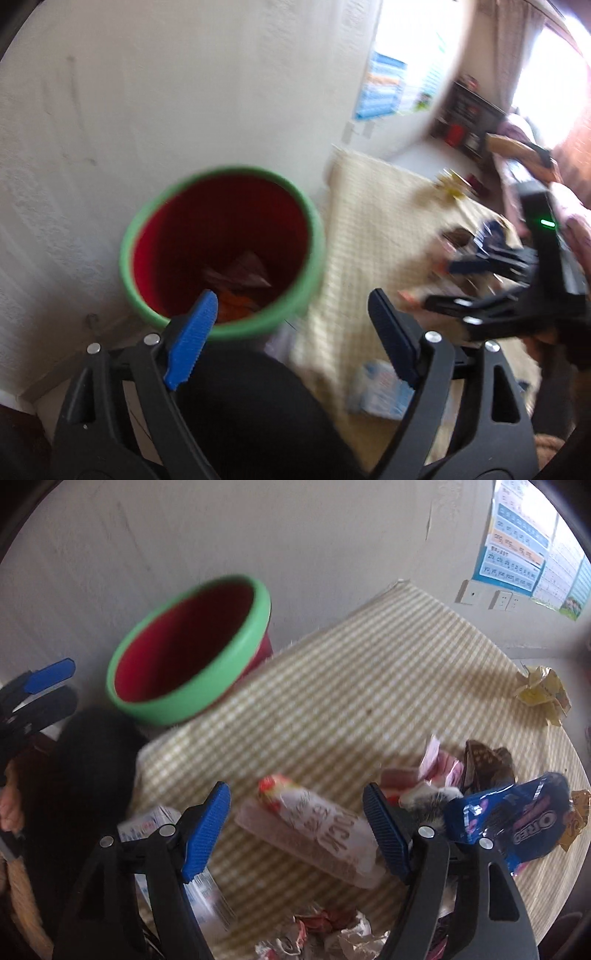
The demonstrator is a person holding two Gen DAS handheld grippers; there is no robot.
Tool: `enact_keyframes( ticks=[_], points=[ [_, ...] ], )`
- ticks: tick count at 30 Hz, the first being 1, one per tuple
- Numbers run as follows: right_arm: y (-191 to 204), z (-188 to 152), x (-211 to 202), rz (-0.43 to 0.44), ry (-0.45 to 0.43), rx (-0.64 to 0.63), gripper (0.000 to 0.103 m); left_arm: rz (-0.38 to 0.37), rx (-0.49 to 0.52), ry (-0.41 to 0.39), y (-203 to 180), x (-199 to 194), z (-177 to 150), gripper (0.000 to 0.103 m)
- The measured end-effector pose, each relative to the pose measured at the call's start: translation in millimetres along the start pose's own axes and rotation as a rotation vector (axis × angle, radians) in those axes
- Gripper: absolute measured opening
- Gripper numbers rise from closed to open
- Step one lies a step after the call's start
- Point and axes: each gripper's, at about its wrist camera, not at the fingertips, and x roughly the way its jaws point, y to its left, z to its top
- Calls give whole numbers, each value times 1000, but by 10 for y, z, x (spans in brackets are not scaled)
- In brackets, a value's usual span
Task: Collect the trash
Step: 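Grasp the white ice-cream wrappers with the right tool while the left tool reaches the milk carton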
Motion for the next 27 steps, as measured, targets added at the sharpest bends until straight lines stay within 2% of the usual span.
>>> enact_keyframes(
  ticks=[6,8,10,11,12,14,17,20,22,27],
  points=[
    [-52,-256,224,-63,58,-54,78,-73,27,116,-341,-67,-229,85],
    [-71,-304,277,-89,67,-64,78,-133,-8,197,-401,-44,-328,85],
    [-84,-340,297,-104,69,-60,77,-160,-17,272,-480,8,-436,85],
    [-96,-352,299,-99,62,-49,69,-158,-15,301,-513,28,-504,85],
    [-110,-371,288,-88,56,-30,55,-152,-11,319,-533,55,-530,85],
    [-177,-400,268,-33,52,25,34,-138,10,388,-596,177,-571,85],
    [-270,-473,224,83,42,136,33,-130,20,408,-666,287,-533,91],
    [-276,-622,167,142,43,201,33,-107,14,437,-735,447,-484,98],
    [-283,-726,136,149,40,229,33,-87,14,444,-808,529,-477,98],
    [-437,-945,-7,142,-3,331,34,-186,-40,509,-1029,687,-579,97]
  ],
)
